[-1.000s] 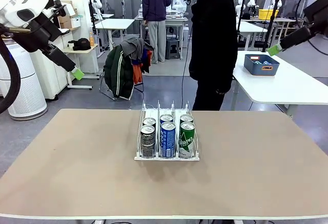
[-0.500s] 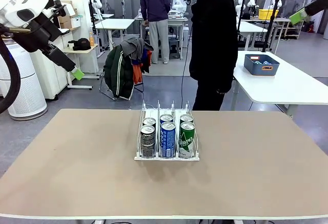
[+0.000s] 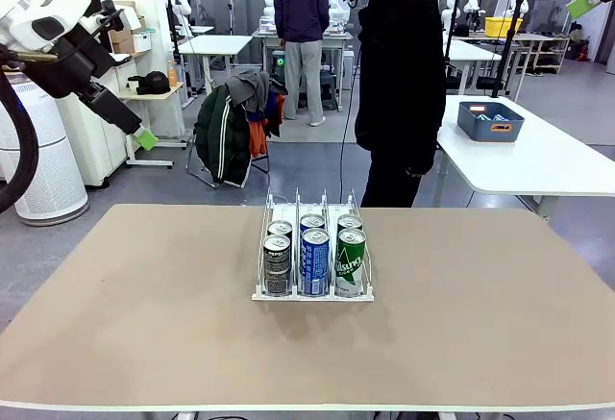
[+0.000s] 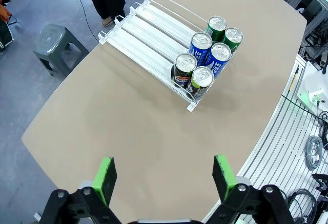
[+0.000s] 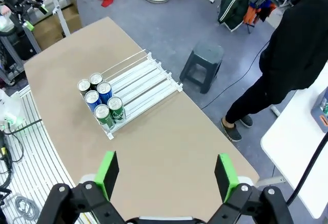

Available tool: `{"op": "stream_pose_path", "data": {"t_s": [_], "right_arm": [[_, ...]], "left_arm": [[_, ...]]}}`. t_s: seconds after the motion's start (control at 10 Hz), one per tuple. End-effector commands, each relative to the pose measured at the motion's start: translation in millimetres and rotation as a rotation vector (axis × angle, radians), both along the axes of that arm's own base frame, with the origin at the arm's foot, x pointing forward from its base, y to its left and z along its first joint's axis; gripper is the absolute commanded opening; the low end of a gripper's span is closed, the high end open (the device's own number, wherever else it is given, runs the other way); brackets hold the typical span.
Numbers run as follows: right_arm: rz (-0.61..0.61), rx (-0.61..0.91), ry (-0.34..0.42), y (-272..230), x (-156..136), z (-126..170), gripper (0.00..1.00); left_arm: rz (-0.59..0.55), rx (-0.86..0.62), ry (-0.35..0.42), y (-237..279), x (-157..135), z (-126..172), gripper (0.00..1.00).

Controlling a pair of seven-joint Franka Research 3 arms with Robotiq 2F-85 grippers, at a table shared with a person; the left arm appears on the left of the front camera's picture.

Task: Fill the beverage cans into the dispenser.
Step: Pick up the Pepsi coke handed by the human.

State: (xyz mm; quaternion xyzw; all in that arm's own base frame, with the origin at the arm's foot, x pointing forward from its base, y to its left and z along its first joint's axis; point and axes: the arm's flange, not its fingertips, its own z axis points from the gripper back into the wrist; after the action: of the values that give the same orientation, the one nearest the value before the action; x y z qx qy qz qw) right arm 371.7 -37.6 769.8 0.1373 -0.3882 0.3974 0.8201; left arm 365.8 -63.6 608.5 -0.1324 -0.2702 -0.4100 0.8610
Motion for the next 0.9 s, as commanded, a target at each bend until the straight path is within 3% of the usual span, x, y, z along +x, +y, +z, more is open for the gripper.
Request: {"op": "stream_pose_path", "data": {"t_s": [0.0,0.2,0.5,0.8], "right_arm": [[0.002,-0.008,-0.003,0,0,1,1.00],[0.002,-0.008,-0.003,0,0,1,1.00],[0.002,-0.008,-0.003,0,0,1,1.00],[0.002,-0.008,-0.003,0,0,1,1.00]], "left_arm": [[-0.002,-0.013,0.008,1,0,-2,1.00],[0.000,0.000,0.000,0,0,0,1.00],[0.000,-0.081,0.002,10,-1,61,1.00],[0.007,-0.178,-0.059,21,-1,102,1.00]]}}
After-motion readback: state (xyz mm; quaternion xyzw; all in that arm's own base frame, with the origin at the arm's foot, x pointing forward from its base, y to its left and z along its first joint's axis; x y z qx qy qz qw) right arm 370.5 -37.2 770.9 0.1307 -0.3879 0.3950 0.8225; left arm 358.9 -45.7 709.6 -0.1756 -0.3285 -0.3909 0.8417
